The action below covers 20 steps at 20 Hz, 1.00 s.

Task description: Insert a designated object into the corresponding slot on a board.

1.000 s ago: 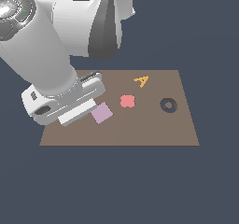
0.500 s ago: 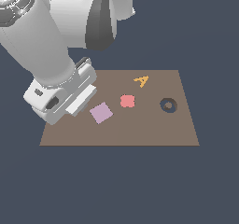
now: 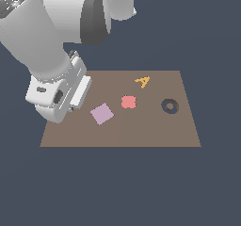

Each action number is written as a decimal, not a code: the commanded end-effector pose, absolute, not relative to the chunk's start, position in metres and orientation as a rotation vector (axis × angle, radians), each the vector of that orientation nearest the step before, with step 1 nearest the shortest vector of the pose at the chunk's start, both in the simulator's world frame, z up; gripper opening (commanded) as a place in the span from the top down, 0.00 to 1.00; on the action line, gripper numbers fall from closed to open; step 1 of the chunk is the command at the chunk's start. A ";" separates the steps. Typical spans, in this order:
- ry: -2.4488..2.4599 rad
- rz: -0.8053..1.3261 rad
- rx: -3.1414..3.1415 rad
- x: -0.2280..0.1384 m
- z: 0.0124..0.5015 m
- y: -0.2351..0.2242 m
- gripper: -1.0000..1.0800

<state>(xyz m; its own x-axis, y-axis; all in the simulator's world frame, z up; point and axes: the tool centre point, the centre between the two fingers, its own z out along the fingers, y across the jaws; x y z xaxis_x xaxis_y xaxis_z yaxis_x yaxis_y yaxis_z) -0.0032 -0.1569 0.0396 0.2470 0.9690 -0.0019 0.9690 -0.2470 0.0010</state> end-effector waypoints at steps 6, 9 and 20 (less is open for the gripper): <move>2.117 -0.002 2.318 -0.009 0.040 -0.165 1.00; 2.164 -0.002 2.274 -0.010 0.041 -0.168 1.00; 2.218 -0.002 2.222 -0.011 0.041 -0.171 1.00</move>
<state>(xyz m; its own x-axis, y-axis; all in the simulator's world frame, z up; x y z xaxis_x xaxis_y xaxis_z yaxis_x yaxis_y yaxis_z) -0.0111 -0.1711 0.0404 0.0018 1.0000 -0.0025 1.0000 -0.0018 0.0002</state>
